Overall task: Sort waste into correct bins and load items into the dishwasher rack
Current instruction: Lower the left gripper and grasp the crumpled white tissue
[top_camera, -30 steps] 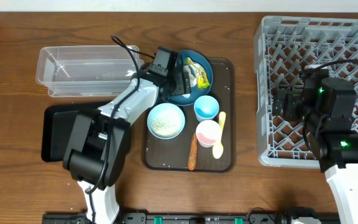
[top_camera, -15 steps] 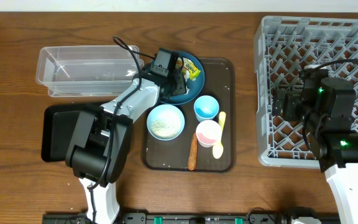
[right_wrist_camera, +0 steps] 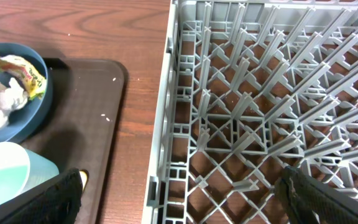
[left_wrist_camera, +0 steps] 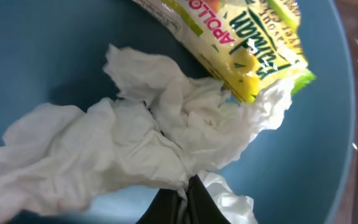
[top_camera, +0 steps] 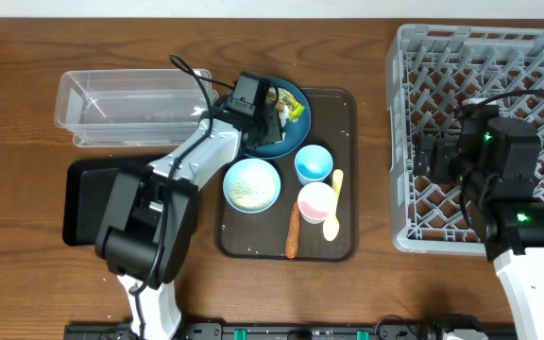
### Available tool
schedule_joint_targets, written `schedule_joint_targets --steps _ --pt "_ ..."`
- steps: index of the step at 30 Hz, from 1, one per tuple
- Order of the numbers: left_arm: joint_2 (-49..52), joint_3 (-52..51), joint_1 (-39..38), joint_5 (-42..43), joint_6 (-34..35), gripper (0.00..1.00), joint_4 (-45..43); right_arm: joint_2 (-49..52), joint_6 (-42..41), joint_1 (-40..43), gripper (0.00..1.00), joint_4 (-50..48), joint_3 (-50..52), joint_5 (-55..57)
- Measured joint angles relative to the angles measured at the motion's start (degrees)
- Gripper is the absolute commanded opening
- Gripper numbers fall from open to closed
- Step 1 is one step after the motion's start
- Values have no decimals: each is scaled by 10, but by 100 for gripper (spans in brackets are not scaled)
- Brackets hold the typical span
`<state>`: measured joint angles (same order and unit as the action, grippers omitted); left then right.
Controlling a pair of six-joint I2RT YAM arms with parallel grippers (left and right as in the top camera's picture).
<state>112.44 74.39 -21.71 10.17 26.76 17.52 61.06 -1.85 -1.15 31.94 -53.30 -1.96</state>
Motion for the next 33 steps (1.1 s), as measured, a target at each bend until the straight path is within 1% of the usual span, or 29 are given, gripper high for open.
schedule_joint_targets --steps 3,8,12,16,21,22,24,25,30,31,33 --pt "-25 0 0 0 -14 6 26 0 0 0 99 0 0 0" --pt "-105 0 0 0 -63 6 67 0 0 0 99 0 0 0" --pt "-169 0 2 0 -98 7 71 0 0 0 99 0 0 0" --pt "-188 5 2 0 -112 8 71 0 0 0 99 -1 0 0" --pt "-185 5 2 0 -120 17 76 0 0 0 99 0 0 0" --pt "-185 5 2 0 -121 17 76 0 0 0 99 0 0 0" --pt "-185 5 2 0 -123 22 76 0 0 0 99 0 0 0" --pt "-185 5 2 0 -123 23 76 0 0 0 99 0 0 0" --pt "-185 5 2 0 -122 23 76 0 0 0 99 0 0 0" --pt "-185 4 2 0 -122 22 76 0 0 0 99 0 0 0" --pt "-185 4 2 0 -121 14 76 0 0 0 99 0 0 0"
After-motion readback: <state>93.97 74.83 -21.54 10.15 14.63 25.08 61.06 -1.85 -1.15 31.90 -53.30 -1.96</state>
